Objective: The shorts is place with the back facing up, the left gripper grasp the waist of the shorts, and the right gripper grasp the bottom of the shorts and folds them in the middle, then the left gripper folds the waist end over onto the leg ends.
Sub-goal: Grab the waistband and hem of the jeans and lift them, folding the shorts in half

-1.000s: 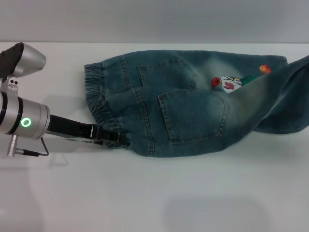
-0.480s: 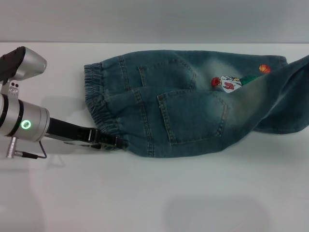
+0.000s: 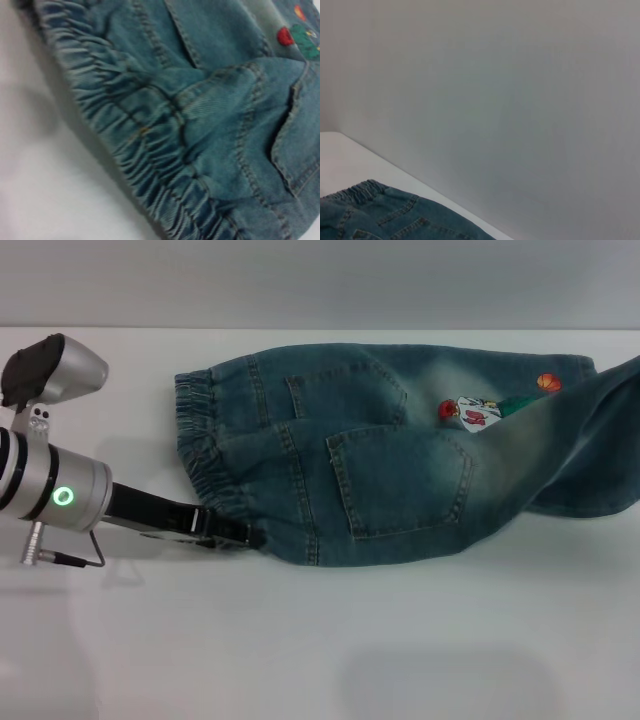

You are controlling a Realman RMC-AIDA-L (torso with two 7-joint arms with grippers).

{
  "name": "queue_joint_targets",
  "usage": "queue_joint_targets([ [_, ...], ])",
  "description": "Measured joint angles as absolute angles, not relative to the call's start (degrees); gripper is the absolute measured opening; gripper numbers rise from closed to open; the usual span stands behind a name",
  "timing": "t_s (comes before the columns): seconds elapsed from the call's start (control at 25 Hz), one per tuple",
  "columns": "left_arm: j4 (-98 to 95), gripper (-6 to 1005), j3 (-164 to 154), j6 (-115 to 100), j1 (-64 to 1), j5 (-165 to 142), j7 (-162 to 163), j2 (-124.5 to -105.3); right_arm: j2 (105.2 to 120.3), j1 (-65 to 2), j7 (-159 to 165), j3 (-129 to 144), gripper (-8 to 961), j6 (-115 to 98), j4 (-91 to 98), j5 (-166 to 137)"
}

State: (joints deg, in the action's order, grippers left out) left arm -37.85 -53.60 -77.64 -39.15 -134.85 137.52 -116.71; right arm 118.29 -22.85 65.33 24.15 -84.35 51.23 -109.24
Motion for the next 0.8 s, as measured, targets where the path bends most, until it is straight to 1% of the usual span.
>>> queue_joint_targets([
  [0.28, -37.9, 839, -53.6, -78.1, -39.7, -134.6, 137.0, -117.37, 118.34, -22.9, 65.3, 24.1, 0, -84.1, 51.2, -109.2],
  [0.76, -38.4, 827, -53.5, -74.8, -40.0, -134.7, 137.0, -117.53, 118.39, -22.6, 65.2, 24.1, 0, -84.2, 51.1, -109.1],
  [0.8, -38.4, 787, -53.5, -74.2, -39.8, -134.7, 137.1, -117.51, 118.39, -22.6, 65.2, 24.1, 0, -84.2, 51.1, -108.9],
])
